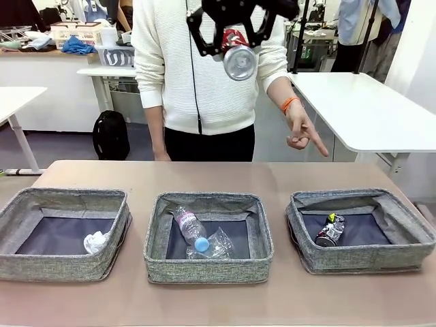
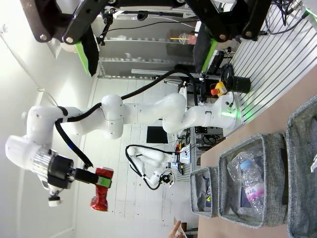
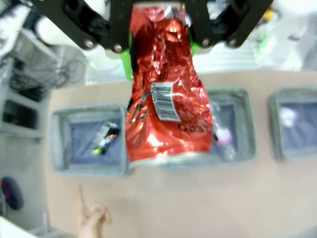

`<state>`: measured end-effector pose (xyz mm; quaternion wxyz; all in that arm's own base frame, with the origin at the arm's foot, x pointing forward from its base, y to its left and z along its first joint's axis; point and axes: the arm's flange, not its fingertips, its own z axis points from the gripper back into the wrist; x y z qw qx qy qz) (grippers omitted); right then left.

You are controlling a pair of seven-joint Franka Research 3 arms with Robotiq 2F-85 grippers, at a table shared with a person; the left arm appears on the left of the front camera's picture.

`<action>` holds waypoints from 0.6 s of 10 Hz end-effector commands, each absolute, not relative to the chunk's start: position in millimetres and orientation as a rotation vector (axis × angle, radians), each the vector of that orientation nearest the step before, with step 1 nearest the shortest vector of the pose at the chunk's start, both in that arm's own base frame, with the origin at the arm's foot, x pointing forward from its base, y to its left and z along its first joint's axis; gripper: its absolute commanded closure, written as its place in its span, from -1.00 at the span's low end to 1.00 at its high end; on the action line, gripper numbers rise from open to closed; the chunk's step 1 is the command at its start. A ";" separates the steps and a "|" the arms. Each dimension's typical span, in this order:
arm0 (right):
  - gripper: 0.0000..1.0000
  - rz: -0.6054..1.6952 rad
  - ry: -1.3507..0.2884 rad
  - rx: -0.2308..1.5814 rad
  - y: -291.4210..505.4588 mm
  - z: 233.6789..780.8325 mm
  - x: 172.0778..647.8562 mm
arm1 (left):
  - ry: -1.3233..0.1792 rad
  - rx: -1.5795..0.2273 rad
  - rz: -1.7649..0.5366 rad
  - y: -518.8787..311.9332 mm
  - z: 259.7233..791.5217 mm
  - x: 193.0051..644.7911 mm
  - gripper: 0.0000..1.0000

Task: Sort the waste into the appropriate baskets.
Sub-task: Place the picked waste into the Fabric basket indicated by the person.

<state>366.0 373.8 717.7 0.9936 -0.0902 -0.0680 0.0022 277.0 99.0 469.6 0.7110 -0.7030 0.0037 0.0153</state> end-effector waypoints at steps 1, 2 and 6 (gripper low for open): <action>0.25 -0.039 -0.087 -0.044 247.5 647.3 343.1 | -0.005 -1.578 0.013 98.7 471.4 275.0 -1.00; 0.25 -0.078 -0.094 -0.020 208.0 632.1 331.5 | -0.005 -1.578 0.013 98.7 471.4 275.0 -1.00; 0.25 -0.112 -0.220 0.185 51.5 531.5 293.9 | -0.005 -1.578 0.013 98.7 471.4 275.0 -1.00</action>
